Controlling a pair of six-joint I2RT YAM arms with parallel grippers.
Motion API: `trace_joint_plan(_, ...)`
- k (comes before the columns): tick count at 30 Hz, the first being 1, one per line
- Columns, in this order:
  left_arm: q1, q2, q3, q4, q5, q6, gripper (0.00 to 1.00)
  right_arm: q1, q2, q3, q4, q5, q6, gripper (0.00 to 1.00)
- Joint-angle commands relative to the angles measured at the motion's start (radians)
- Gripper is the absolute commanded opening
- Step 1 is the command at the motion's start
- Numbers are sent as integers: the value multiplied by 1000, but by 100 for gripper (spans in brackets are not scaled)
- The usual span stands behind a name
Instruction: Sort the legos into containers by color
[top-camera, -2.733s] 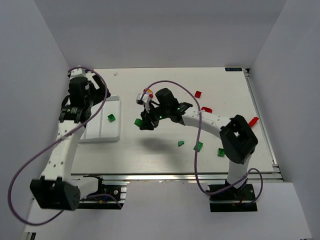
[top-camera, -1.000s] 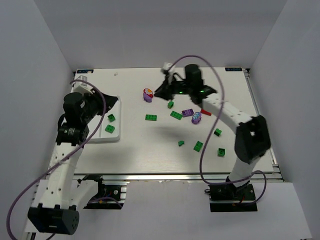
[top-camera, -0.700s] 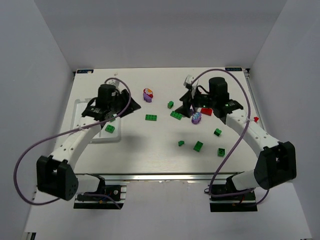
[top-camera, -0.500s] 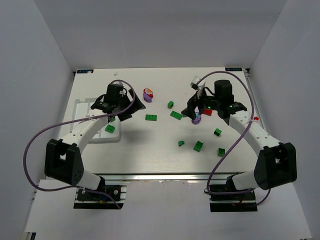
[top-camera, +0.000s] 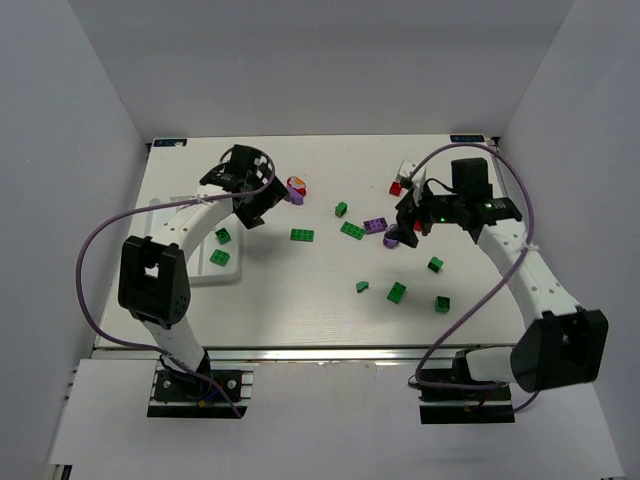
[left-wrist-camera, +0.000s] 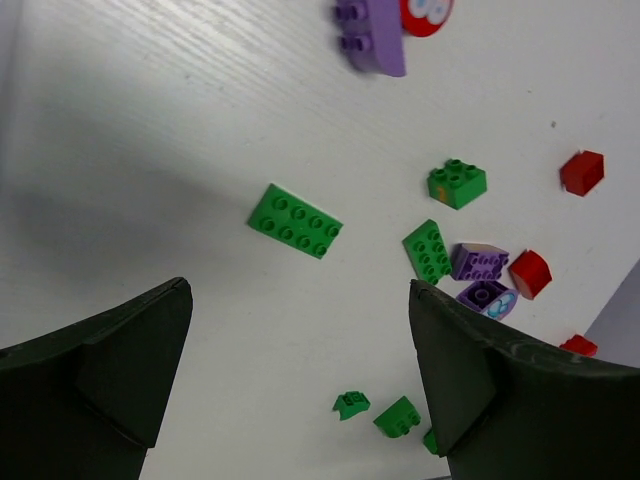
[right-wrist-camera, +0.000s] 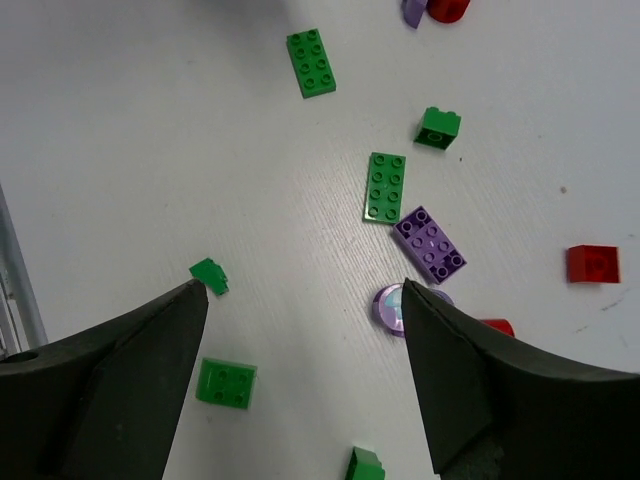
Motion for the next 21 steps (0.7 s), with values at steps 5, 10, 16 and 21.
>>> trace_joint_plan(5, -18, -52, -32, -68, -69, -123, 98, -2, -179, -37, -100, 132, -26, 84)
trace_joint_plan(10, -84, 17, 25, -123, -53, -150, 98, -2, -256, -98, 33, 211, 170, 85)
trace_joint_plan(16, -159, 122, 181, -235, -104, -194, 98, -3, -316, -177, 157, 134, 238, 86)
trace_joint_plan(21, -178, 169, 75, -172, -21, -324, 98, -3, -388, -236, 189, 150, 238, 88)
